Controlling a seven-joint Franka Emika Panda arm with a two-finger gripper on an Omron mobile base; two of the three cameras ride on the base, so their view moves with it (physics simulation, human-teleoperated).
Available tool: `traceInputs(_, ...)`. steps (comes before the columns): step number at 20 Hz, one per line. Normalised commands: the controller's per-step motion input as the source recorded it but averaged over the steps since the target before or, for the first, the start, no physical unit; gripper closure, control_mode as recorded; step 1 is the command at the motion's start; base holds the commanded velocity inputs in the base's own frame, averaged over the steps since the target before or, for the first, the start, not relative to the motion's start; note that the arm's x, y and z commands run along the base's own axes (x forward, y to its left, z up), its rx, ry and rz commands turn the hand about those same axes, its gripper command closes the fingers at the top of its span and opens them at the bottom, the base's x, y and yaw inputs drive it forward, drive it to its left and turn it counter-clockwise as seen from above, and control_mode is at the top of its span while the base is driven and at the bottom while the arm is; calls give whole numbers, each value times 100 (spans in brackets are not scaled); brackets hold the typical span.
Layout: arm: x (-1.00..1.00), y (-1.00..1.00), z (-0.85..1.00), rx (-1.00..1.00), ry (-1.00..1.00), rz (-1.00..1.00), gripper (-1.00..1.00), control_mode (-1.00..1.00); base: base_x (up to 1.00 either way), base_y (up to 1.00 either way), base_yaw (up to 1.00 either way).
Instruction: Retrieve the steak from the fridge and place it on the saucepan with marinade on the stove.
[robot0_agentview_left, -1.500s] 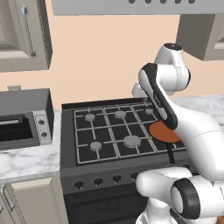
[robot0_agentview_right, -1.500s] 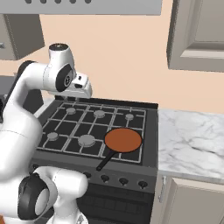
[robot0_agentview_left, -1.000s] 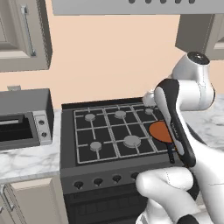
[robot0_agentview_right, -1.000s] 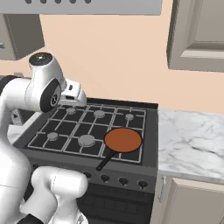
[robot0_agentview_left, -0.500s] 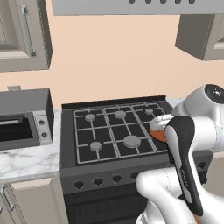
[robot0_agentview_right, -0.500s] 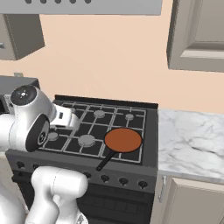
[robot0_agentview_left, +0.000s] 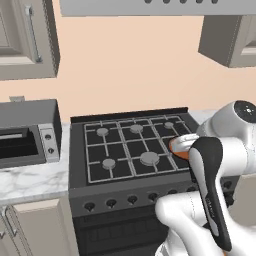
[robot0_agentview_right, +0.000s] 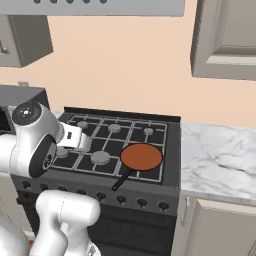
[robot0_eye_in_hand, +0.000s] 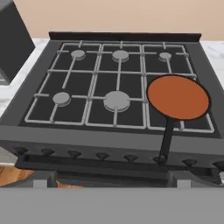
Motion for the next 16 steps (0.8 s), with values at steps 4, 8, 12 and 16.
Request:
traceInputs(4,0,0,0,0,0,0,-100,100,-74,0,0)
traceInputs(8,0,0,0,0,0,0,-100,100,-83,-1,0)
traceInputs(12,0,0,0,0,0,0,-100,100,-91,-1,0)
traceInputs(16,0,0,0,0,0,0,-100,100,-85,0,-8)
